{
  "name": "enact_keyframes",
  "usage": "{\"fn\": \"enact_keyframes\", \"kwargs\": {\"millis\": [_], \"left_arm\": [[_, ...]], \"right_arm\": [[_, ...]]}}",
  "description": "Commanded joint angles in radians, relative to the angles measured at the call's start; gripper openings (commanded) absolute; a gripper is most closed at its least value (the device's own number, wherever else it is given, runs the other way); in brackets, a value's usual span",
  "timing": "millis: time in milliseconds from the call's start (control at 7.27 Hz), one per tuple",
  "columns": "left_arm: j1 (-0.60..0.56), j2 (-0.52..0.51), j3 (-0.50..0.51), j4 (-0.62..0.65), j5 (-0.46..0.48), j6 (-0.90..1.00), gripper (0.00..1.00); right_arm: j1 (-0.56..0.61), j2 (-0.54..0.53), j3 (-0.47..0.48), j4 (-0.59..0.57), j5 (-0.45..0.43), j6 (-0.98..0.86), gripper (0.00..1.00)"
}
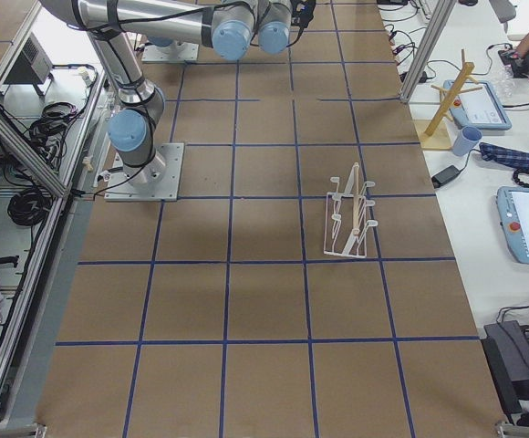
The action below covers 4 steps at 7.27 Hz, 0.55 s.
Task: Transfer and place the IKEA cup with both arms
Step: 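Close the left gripper on the cup's open end beside the right gripper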
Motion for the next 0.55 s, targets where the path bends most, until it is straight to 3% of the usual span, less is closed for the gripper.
{"fn": "enact_keyframes", "kwargs": {"millis": [0, 412], "left_arm": [[0.0, 0.001, 0.001, 0.007, 0.003, 0.0, 0.55], [-0.001, 0.011, 0.004, 0.047, 0.099, -0.069, 0.55]], "right_arm": [[0.0, 0.0, 0.0, 0.001, -0.001, 0.0, 0.24], [0.0, -0.002, 0.0, 0.001, -0.001, 0.005, 0.24]]}}
